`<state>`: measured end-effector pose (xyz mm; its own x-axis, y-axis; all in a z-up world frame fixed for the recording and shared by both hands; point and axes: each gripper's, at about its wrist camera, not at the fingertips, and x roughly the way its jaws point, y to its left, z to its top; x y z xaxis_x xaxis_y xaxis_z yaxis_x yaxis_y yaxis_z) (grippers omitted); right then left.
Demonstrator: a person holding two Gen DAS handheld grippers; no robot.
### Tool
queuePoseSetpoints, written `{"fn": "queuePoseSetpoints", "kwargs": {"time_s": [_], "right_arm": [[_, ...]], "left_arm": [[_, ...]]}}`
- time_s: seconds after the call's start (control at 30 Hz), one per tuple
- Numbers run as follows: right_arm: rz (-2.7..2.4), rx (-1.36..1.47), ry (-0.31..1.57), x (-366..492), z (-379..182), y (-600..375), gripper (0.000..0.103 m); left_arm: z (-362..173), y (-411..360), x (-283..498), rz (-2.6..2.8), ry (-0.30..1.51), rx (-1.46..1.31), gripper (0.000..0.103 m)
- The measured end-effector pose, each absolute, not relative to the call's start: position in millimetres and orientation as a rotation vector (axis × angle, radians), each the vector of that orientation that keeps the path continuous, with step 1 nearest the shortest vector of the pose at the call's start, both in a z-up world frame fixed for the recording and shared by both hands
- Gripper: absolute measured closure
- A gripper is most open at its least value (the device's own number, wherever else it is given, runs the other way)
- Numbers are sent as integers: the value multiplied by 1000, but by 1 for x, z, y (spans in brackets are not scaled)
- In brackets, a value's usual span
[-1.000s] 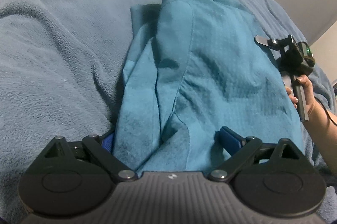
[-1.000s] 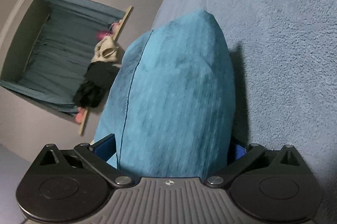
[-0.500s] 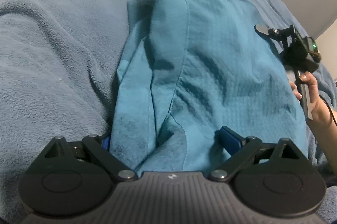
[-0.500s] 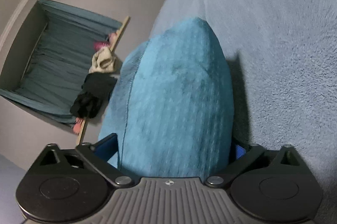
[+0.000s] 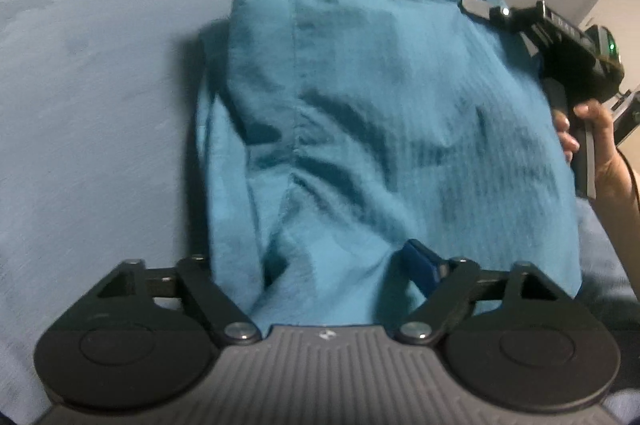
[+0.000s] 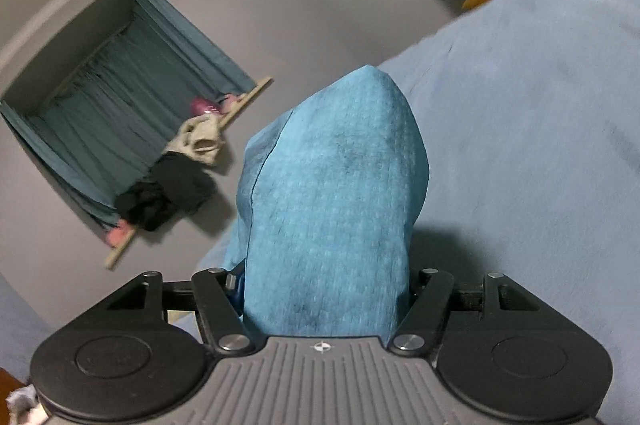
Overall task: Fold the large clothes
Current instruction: 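Lift and fold the jacket end over the stack with the right gripper, then release the jacket with the right gripper and pull back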
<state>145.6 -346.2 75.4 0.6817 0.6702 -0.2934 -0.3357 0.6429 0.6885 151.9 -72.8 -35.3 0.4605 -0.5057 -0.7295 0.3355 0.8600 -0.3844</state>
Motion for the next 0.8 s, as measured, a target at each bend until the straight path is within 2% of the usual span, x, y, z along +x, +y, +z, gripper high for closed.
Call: {"fn": "queuePoseSetpoints", "kwargs": {"time_s": [0.07,0.13,0.2,0.27,0.4,0.53,0.63,0.67,0.73,0.8], "right_arm": [[557,606,551,160,92,-370,35],[481,595,573,179,98,-391,28],[355,626,655,196,90,-409,14],[215,644,767,207,74,-420,5],[138,588,714,189,66,-423,0],[95,570,595,138,78,-416,0],[52,422,500,83,90,-390,4],[40,354,482,66,93,-377,4],[53,230,462,30,95,-346,13],[77,108,445,-1,94,-314,28]], "left_arm": [[-37,-91,168,-527,940,-194,27],[-39,-109,179,-517,909,-132,27],[-41,-120,182,-513,873,-86,27],[-46,-121,180,-537,853,-98,27],[-47,-117,174,-559,803,-94,26],[-46,-116,163,-549,746,-42,26],[-46,-119,156,-520,694,-17,27],[-45,-118,154,-513,683,-13,30],[-42,-108,148,-507,665,-11,36],[-42,-103,145,-500,659,-15,44]]}}
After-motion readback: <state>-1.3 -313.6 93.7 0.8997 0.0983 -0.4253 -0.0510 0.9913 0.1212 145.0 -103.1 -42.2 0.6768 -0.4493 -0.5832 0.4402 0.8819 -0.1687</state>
